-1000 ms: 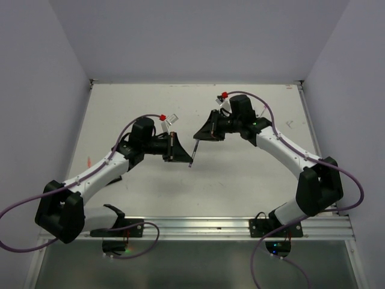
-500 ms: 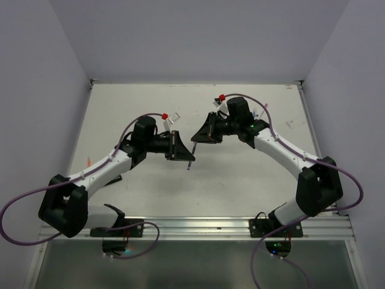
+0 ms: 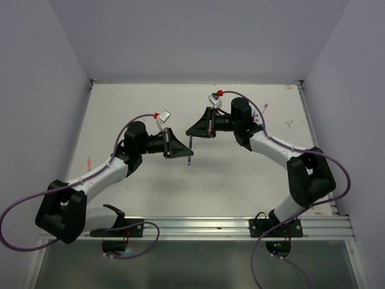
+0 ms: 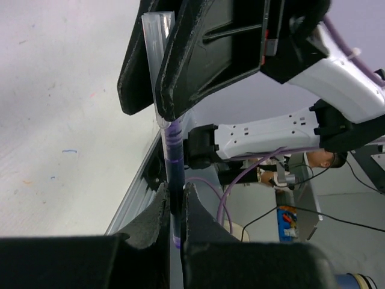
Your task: Open the pen caps
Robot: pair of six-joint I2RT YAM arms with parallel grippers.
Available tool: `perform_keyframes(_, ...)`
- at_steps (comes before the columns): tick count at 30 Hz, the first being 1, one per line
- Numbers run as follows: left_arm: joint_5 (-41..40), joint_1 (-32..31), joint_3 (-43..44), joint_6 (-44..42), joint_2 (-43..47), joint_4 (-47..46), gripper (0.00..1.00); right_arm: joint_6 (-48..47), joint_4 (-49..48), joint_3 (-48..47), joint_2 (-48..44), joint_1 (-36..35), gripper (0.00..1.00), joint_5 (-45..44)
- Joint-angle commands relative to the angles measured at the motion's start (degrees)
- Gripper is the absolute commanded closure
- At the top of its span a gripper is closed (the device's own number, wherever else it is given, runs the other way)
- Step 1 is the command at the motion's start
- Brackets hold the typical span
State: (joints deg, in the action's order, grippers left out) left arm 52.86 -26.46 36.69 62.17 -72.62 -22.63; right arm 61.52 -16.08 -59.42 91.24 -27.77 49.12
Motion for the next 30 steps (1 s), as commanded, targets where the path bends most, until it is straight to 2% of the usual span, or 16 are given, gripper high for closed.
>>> perform_keyframes(1,9.7,-2.2,-0.3,0.9,4.6,-8.0,1.00,11.2,-25.3,-0.4,3.9,2.5,1.00,-1.4)
perform_keyframes(4,8.9,-2.0,-0.7,-3.6,6.0,-3.1,1.00,12.7,-25.8,-1.3,4.2,3.0,1.00,0.7)
perform_keyframes(6,4.6,-1.0,0.7,-7.6,7.2,6.6,1.00,11.2,-20.7,-1.2,3.5,3.2,1.00,0.9)
perform_keyframes(7,1.7,-0.2,2.1,-14.9,7.8,12.8,1.00,8.9,-16.1,-1.3,1.2,3.2,1.00,-1.2)
perform_keyframes(8,-2.0,0.3,3.8,-18.3,8.0,25.3,1.00,1.1,-3.0,-2.7,-0.7,3.2,1.00,-3.8)
perform_keyframes(9,-8.0,0.5,5.1,-21.6,8.7,28.6,1.00,-3.4,4.1,-4.2,-1.9,3.0,1.00,-6.5)
perform_keyframes(10,-9.6,0.6,5.5,-22.6,8.7,31.7,1.00,-9.8,10.2,-5.5,-3.3,3.0,1.00,-10.8)
perform_keyframes(12,-14.7,0.6,5.6,-22.8,8.9,34.1,1.00,-13.8,25.3,-9.2,-3.6,2.9,1.00,-15.8)
perform_keyframes(13,-17.0,0.6,5.4,-22.8,8.8,36.6,1.00,-18.8,38.3,-11.3,-3.0,2.9,1.00,-23.6)
perform_keyframes(14,-22.6,0.7,5.7,-23.0,8.3,38.7,1.00,-21.4,44.1,-16.5,-0.4,2.9,1.00,-26.1)
perform_keyframes(17,-29.6,0.6,8.0,-24.6,5.7,46.3,1.00,-29.6,64.1,-23.9,5.4,2.5,1.00,-32.5)
perform_keyframes(18,-35.0,0.6,8.6,-24.8,3.3,48.4,1.00,-31.0,66.1,-24.0,7.2,2.5,1.00,-32.8)
perform_keyframes(20,-39.3,0.6,9.7,-25.3,-0.7,50.7,1.00,-32.9,68.0,-22.1,6.6,1.8,1.00,-35.8)
perform_keyframes(30,-51.5,-2.4,14.3,-24.9,-13.1,53.8,1.00,-34.3,69.1,-14.1,10.4,1.0,1.00,-45.9)
